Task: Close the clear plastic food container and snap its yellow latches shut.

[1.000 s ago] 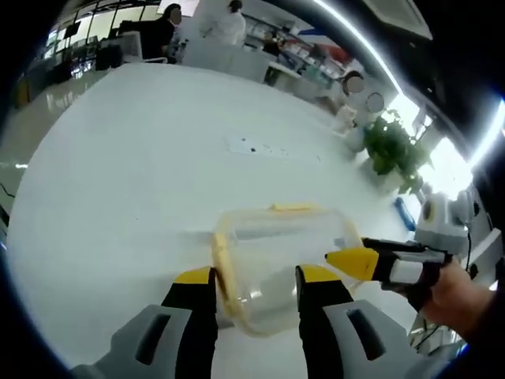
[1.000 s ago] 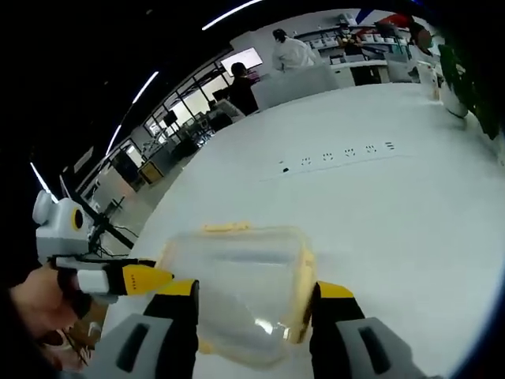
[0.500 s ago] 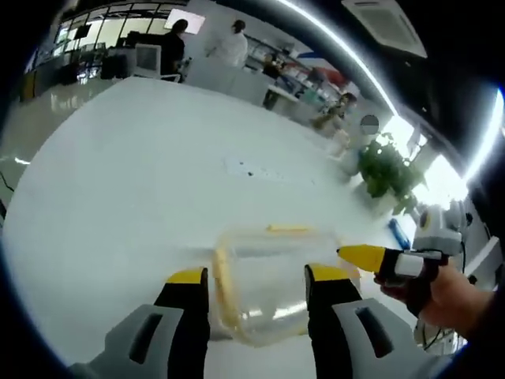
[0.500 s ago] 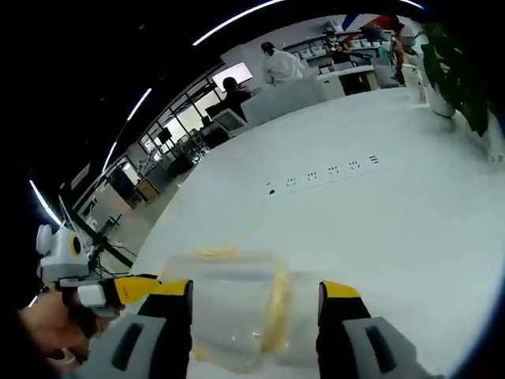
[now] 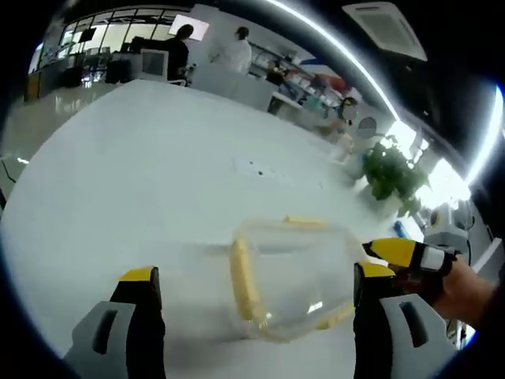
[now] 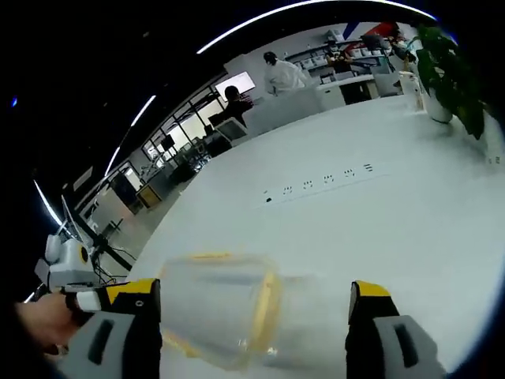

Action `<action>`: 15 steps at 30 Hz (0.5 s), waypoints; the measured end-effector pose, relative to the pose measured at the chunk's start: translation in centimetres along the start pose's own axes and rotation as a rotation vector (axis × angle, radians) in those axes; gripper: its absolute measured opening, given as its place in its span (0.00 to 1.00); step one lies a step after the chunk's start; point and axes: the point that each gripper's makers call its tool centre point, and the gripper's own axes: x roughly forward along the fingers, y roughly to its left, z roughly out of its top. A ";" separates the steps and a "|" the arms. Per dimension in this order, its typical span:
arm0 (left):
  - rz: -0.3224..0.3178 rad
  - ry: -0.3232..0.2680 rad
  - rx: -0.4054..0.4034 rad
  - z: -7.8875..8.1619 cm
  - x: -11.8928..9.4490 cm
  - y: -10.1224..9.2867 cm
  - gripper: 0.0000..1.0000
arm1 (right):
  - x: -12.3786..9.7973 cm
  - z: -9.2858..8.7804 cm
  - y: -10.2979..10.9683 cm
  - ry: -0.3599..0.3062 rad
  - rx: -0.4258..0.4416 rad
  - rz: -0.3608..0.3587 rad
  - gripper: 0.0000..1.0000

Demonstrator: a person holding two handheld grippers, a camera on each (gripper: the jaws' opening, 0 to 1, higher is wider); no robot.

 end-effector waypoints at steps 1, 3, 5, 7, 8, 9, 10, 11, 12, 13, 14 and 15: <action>0.001 0.000 -0.002 0.1 -0.2 0.0 1.00 | -0.1 0.0 0.1 0.001 0.000 -0.002 1.00; 0.000 -0.004 0.048 0.5 -0.9 -0.4 1.00 | -0.5 -0.1 0.3 0.007 0.002 -0.002 1.00; 0.006 -0.020 0.080 0.9 -1.9 -0.8 1.00 | -1.4 -0.1 0.8 0.010 0.006 0.000 1.00; 0.003 -0.027 0.091 1.1 -3.0 -1.0 1.00 | -2.4 0.3 1.3 -0.006 -0.008 0.005 1.00; 0.005 -0.028 0.093 1.2 -3.5 -1.0 1.00 | -3.0 0.2 1.5 -0.006 -0.021 0.000 1.00; 0.006 -0.026 0.102 1.1 -4.1 -1.0 1.00 | -3.5 0.2 1.7 -0.005 -0.028 -0.001 1.00; 0.006 -0.027 0.108 1.2 -4.5 -1.0 1.00 | -3.9 0.2 1.8 -0.006 -0.031 -0.001 1.00; 0.009 -0.027 0.120 1.2 -5.2 -1.1 1.00 | -4.7 0.1 1.9 -0.010 -0.033 -0.006 1.00; 0.008 -0.026 0.123 1.2 -5.4 -1.1 1.00 | -5.1 0.2 1.9 -0.013 -0.035 -0.008 1.00; 0.003 -0.032 0.141 1.2 -6.4 -1.5 1.00 | -6.0 0.2 1.9 -0.023 -0.040 -0.018 1.00; 0.003 -0.028 0.155 1.2 -6.8 -1.7 1.00 | -6.8 0.2 1.9 -0.026 -0.042 -0.029 1.00; 0.006 -0.022 0.171 1.0 -7.3 -1.8 1.00 | -7.3 0.2 2.0 -0.026 -0.041 -0.030 1.00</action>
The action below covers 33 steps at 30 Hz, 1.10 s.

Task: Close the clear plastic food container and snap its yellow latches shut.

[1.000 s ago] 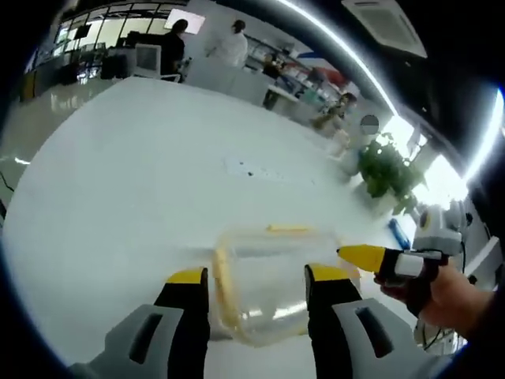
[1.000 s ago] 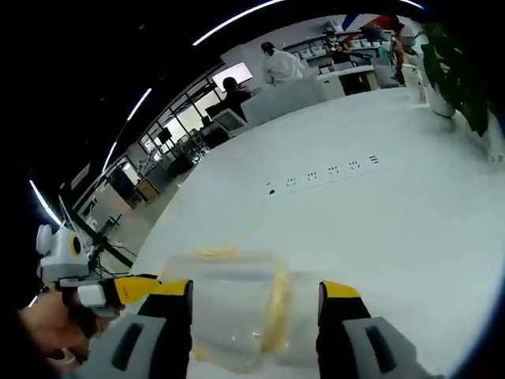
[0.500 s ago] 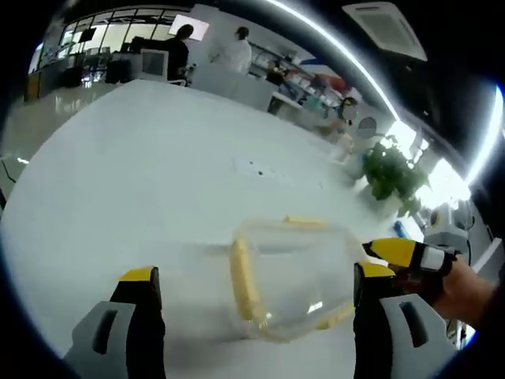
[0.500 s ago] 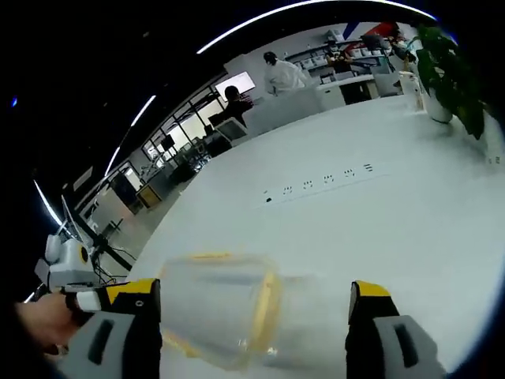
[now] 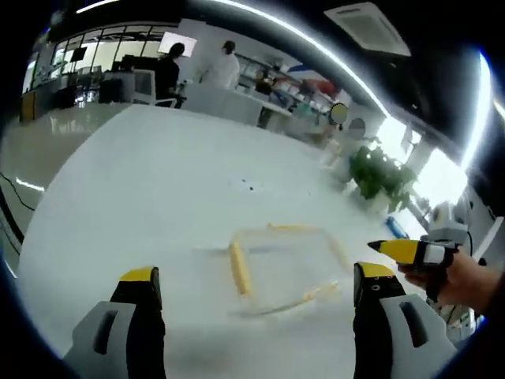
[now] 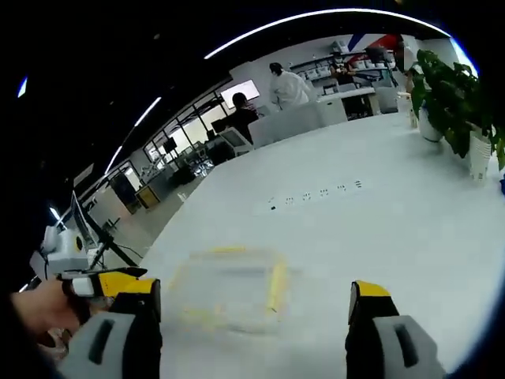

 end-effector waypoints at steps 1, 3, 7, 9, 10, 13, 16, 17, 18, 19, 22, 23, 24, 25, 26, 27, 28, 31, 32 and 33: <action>0.001 0.000 -0.002 -0.1 -0.7 -0.1 1.00 | -0.8 0.0 0.2 -0.003 0.002 0.001 1.00; -0.002 -0.001 -0.027 -0.2 -2.3 -0.3 1.00 | -2.2 0.1 0.6 -0.015 -0.004 -0.009 1.00; -0.003 -0.004 0.031 -0.5 -5.3 -0.9 0.99 | -4.8 0.1 1.7 -0.038 -0.016 -0.004 1.00; 0.000 -0.005 0.068 -0.7 -6.8 -1.0 0.99 | -6.3 -0.3 2.5 -0.042 -0.041 0.000 1.00; 0.000 -0.008 0.080 -0.8 -7.7 -1.1 0.99 | -7.1 -0.7 2.7 -0.037 -0.062 -0.002 1.00; -0.001 -0.018 0.092 -1.2 -9.5 -1.3 0.99 | -9.6 -1.6 3.3 -0.035 -0.110 -0.005 1.00; -0.003 -0.011 0.125 -2.1 -11.8 -1.6 0.99 | -12.3 -2.5 3.6 -0.037 -0.151 -0.012 1.00; -0.003 -0.008 0.133 -2.3 -12.1 -1.6 0.99 | -13.5 -2.9 3.7 -0.043 -0.150 -0.011 1.00; 0.002 -0.005 0.151 -2.8 -12.9 -1.6 0.99 | -13.9 -3.1 3.6 -0.045 -0.148 -0.011 1.00; -0.003 -0.001 0.158 -3.2 -13.7 -1.7 0.99 | -14.9 -3.5 3.6 -0.051 -0.145 -0.010 1.00; 0.000 0.006 0.172 -4.1 -15.2 -2.0 0.99 | -16.9 -4.7 3.4 -0.044 -0.161 -0.026 1.00; 0.000 0.008 0.185 -4.5 -15.8 -2.2 0.99 | -17.8 -5.2 3.3 -0.037 -0.174 -0.037 1.00; -0.001 0.010 0.204 -4.7 -16.2 -2.4 0.99 | -18.4 -5.5 3.2 -0.034 -0.185 -0.042 1.00; -0.001 0.008 0.215 -5.0 -16.8 -2.8 0.99 | -19.2 -6.0 3.4 -0.033 -0.195 -0.043 1.00; -0.002 0.008 0.217 -5.2 -17.2 -2.9 0.99 | -19.7 -6.2 3.4 -0.033 -0.200 -0.043 1.00; -0.005 0.006 0.215 -5.4 -17.5 -3.1 0.99 | -20.2 -6.4 3.4 -0.033 -0.198 -0.042 1.00; -0.012 0.002 0.211 -5.7 -18.0 -3.4 0.99 | -20.9 -6.6 3.5 -0.038 -0.200 -0.040 1.00; -0.021 0.005 0.222 -6.6 -18.9 -4.0 0.99 | -22.5 -7.5 3.5 -0.028 -0.260 -0.058 1.00; -0.024 0.014 0.253 -7.1 -19.2 -4.3 0.99 | -22.9 -7.8 3.5 -0.030 -0.281 -0.068 1.00; -0.017 0.018 0.283 -7.3 -19.5 -4.3 0.99 | -23.2 -8.2 3.5 -0.023 -0.288 -0.072 1.00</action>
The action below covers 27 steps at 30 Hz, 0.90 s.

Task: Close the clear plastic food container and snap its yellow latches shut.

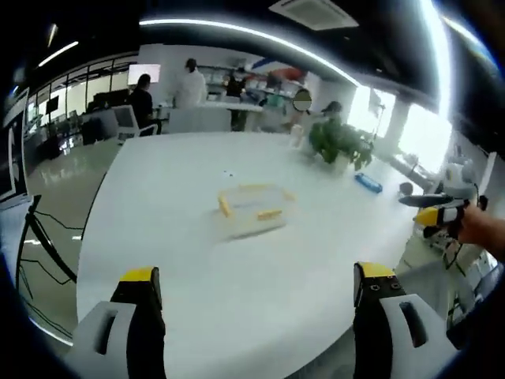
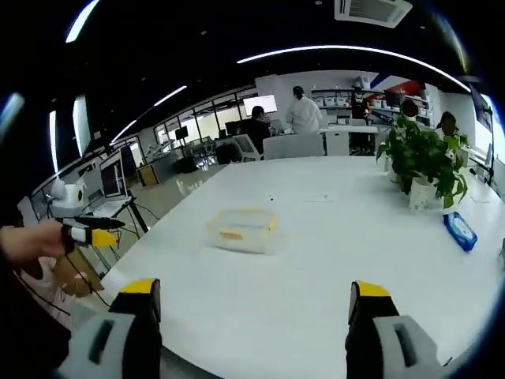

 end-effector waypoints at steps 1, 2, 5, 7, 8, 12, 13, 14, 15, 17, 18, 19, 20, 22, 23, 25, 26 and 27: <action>-0.002 0.008 0.025 -0.4 -0.3 -0.4 0.99 | -0.3 -0.4 0.2 0.002 0.003 0.000 1.00; -0.004 0.008 0.019 -0.5 -0.4 -0.6 0.99 | -0.6 -0.6 0.4 0.003 0.004 0.002 1.00; -0.018 -0.005 -0.001 -0.9 -1.1 -1.4 0.99 | -1.4 -1.1 0.7 -0.008 0.020 0.002 1.00; -0.018 -0.007 0.008 -1.1 -1.5 -1.8 0.99 | -1.7 -1.5 0.6 -0.012 0.033 0.000 1.00; -0.019 -0.006 0.011 -1.3 -1.6 -2.0 0.99 | -1.9 -1.9 0.5 -0.012 0.037 -0.003 1.00; -0.013 -0.014 -0.014 -1.6 -1.7 -1.7 0.99 | -2.6 -3.3 -0.3 0.002 0.057 -0.019 1.00; -0.006 -0.017 -0.014 -1.6 -1.8 -1.6 0.99 | -2.7 -3.4 -0.4 0.002 0.059 -0.023 1.00; -0.005 -0.020 -0.017 -1.6 -2.0 -1.6 0.99 | -2.9 -3.5 -0.5 0.002 0.059 -0.028 1.00; -0.002 -0.020 -0.024 -1.6 -2.2 -1.6 0.99 | -3.1 -3.7 -0.5 0.002 0.059 -0.032 1.00; 0.004 -0.024 -0.032 -1.7 -2.5 -1.7 0.99 | -3.4 -4.2 -0.7 0.005 0.071 -0.034 1.00; 0.005 -0.026 -0.034 -1.8 -2.6 -1.7 0.99 | -3.4 -4.3 -0.7 0.005 0.076 -0.032 1.00; 0.009 -0.027 -0.036 -1.9 -2.7 -1.7 0.99 | -3.5 -4.4 -0.6 0.004 0.080 -0.031 1.00; 0.009 -0.027 -0.040 -1.9 -2.8 -1.8 0.99 | -3.6 -4.5 -0.6 0.004 0.082 -0.031 1.00; 0.010 -0.036 -0.058 -2.0 -3.0 -1.8 0.99 | -3.6 -4.7 -0.5 0.002 0.103 -0.029 1.00; 0.014 -0.037 -0.059 -2.1 -3.1 -1.9 0.99 | -3.6 -4.7 -0.4 -0.002 0.113 -0.025 1.00; 0.021 -0.041 -0.058 -2.2 -3.3 -1.9 0.99 | -3.5 -4.9 -0.1 0.001 0.111 -0.020 1.00; 0.023 -0.043 -0.061 -2.2 -3.3 -1.9 0.99 | -3.5 -5.0 -0.1 0.004 0.109 -0.018 1.00; 0.025 -0.044 -0.067 -2.2 -3.4 -1.8 0.99 | -3.4 -5.1 0.1 0.008 0.112 -0.011 1.00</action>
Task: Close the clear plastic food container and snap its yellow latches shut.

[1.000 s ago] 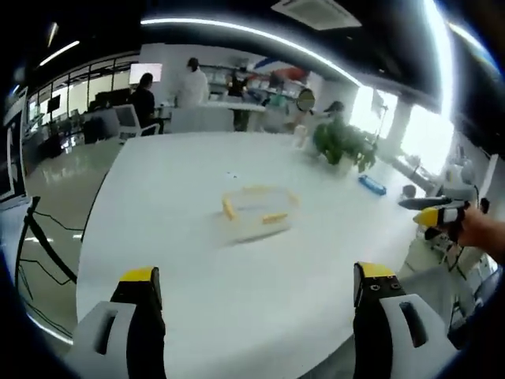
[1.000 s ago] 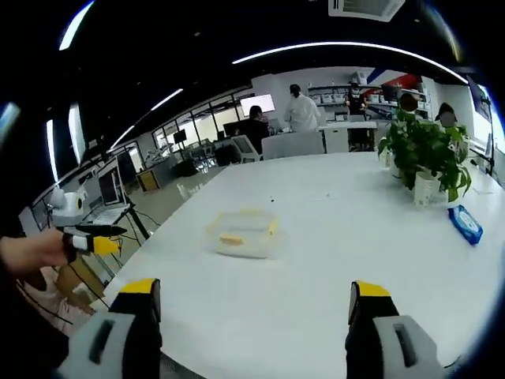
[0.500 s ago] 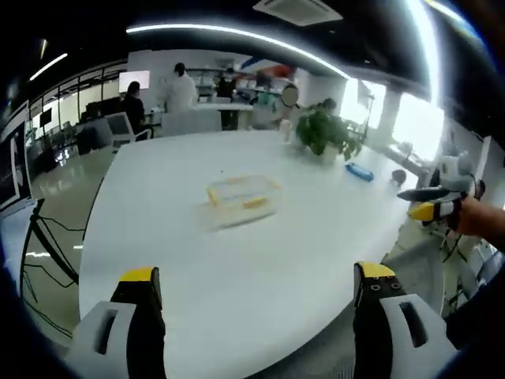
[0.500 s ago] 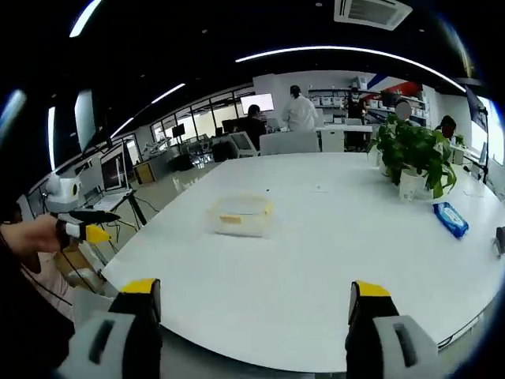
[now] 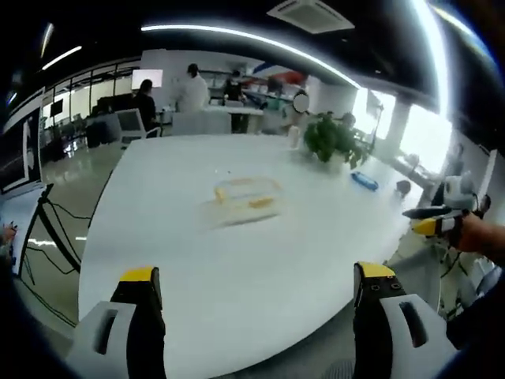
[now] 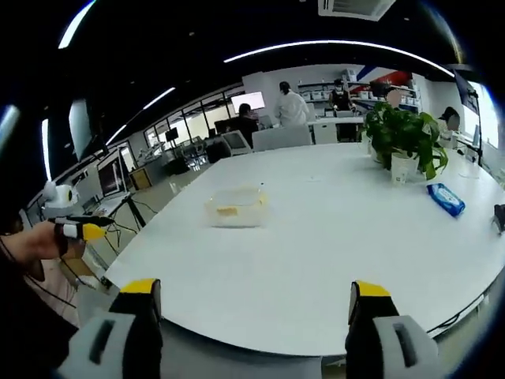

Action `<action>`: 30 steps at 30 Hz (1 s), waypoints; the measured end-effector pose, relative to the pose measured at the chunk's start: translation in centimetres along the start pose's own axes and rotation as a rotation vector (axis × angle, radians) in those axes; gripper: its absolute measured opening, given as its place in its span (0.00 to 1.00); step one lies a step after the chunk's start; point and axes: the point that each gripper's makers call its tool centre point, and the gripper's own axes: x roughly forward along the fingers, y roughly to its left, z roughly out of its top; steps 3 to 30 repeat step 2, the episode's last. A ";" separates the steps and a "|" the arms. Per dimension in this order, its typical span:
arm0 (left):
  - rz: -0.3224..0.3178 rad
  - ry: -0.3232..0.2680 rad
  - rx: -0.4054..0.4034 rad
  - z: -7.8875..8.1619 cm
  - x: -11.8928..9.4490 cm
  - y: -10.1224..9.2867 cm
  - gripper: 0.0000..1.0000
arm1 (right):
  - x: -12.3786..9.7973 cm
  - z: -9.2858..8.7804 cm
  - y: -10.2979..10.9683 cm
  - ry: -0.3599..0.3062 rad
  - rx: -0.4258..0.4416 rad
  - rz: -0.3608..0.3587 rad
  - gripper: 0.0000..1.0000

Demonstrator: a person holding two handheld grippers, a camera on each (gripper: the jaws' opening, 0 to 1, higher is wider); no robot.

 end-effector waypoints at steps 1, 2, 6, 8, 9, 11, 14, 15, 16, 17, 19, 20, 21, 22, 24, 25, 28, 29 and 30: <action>0.002 0.000 -0.002 0.0 0.0 0.0 0.99 | 0.1 -0.1 0.1 0.004 0.007 0.008 1.00; 0.006 -0.001 0.000 0.0 -0.2 0.0 0.99 | 0.1 -0.1 0.1 0.005 0.007 0.011 1.00; 0.006 -0.001 0.000 0.0 -0.2 0.0 0.99 | 0.1 -0.1 0.1 0.005 0.007 0.011 1.00; 0.006 -0.001 0.000 0.0 -0.2 0.0 0.99 | 0.1 -0.1 0.1 0.005 0.007 0.011 1.00; 0.006 -0.001 0.000 0.0 -0.2 0.0 0.99 | 0.1 -0.1 0.1 0.005 0.007 0.011 1.00; 0.006 -0.001 0.000 0.0 -0.2 0.0 0.99 | 0.1 -0.1 0.1 0.005 0.007 0.011 1.00; 0.006 -0.001 0.000 0.0 -0.2 0.0 0.99 | 0.1 -0.1 0.1 0.005 0.007 0.011 1.00; 0.006 -0.001 0.000 0.0 -0.2 0.0 0.99 | 0.1 -0.1 0.1 0.005 0.007 0.011 1.00; 0.006 -0.001 0.000 0.0 -0.2 0.0 0.99 | 0.1 -0.1 0.1 0.005 0.007 0.011 1.00; 0.006 -0.001 0.000 0.0 -0.2 0.0 0.99 | 0.1 -0.1 0.1 0.005 0.007 0.011 1.00; 0.006 -0.001 0.000 0.0 -0.2 0.0 0.99 | 0.1 -0.1 0.1 0.005 0.007 0.011 1.00; 0.006 -0.001 0.000 0.0 -0.2 0.0 0.99 | 0.1 -0.1 0.1 0.005 0.007 0.011 1.00; 0.006 -0.001 0.000 0.0 -0.2 0.0 0.99 | 0.1 -0.1 0.1 0.005 0.007 0.011 1.00; 0.006 -0.001 0.000 0.0 -0.2 0.0 0.99 | 0.1 -0.1 0.1 0.005 0.007 0.011 1.00; 0.006 -0.001 0.000 0.0 -0.2 0.0 0.99 | 0.1 -0.1 0.1 0.005 0.007 0.011 1.00; 0.006 -0.001 0.000 0.0 -0.2 0.0 0.99 | 0.1 -0.1 0.1 0.005 0.007 0.011 1.00; 0.006 -0.001 0.000 0.0 -0.2 0.0 0.99 | 0.1 -0.1 0.1 0.005 0.007 0.011 1.00; 0.006 -0.001 0.000 0.0 -0.2 0.0 0.99 | 0.1 -0.1 0.1 0.005 0.007 0.011 1.00; 0.006 -0.001 0.000 0.0 -0.2 0.0 0.99 | 0.1 -0.1 0.1 0.005 0.007 0.011 1.00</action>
